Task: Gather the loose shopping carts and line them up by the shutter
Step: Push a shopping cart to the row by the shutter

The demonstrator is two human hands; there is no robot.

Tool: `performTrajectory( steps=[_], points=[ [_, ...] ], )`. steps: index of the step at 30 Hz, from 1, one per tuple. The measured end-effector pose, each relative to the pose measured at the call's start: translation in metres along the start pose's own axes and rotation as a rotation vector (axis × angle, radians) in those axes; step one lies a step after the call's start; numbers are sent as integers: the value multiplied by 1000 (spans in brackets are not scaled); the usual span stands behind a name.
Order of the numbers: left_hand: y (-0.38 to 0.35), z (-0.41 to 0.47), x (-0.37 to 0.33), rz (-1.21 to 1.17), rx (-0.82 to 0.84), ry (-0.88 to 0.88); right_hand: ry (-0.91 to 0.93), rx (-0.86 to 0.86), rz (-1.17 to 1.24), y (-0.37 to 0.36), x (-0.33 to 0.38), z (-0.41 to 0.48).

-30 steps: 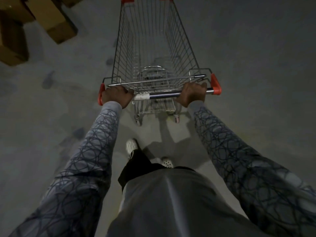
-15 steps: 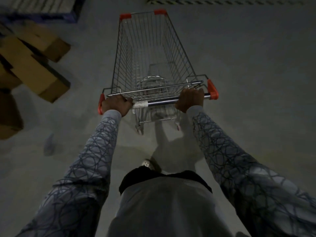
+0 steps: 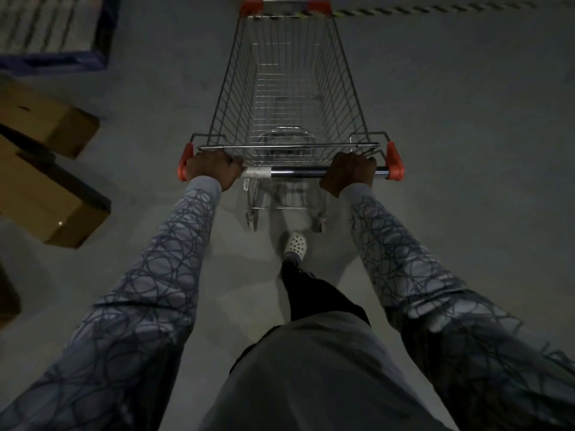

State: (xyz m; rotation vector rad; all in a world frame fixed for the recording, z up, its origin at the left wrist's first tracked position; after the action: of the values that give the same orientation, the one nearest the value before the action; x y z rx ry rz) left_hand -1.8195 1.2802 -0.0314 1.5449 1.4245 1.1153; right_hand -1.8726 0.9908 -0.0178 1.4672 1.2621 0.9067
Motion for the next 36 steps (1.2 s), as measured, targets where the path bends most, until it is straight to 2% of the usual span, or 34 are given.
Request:
performTrajectory(
  steps=[3,6,11,14,20,23,28,36],
  points=[
    [27,76,-5,1,18,-20,-15,-24,3,21,11,78],
    [56,145,-14,-12,-34,-16,-30,-15,11,45,13,155],
    [90,223,-44,-78,42,-6,-36,1,-53,84,12,259],
    [120,270,-54,-157,25,28,-54,39,-64,96,15,323],
    [171,406,-48,-101,11,-36,-142,-22,-71,124,44,436],
    [201,491,-38,-102,-68,-109,-211,-2,-70,139,69,491],
    [243,614,-29,-32,-55,-263,-294,47,-45,160,109,567],
    [298,766,-57,148,-64,-436,-263,127,45,194,129,670]
  ],
)
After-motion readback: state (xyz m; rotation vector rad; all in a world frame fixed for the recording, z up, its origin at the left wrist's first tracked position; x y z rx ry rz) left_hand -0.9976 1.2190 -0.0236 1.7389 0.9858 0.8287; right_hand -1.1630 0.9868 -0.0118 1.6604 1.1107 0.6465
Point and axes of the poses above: each hand's wrist, its own z-axis towards the middle knuckle, its own y-axis out of the back of the hand, x = y × z, the point moved 7 cm from there along z, towards the middle knuckle, and after that the axes turned 1 degree about -x, right-handed, at the moved point
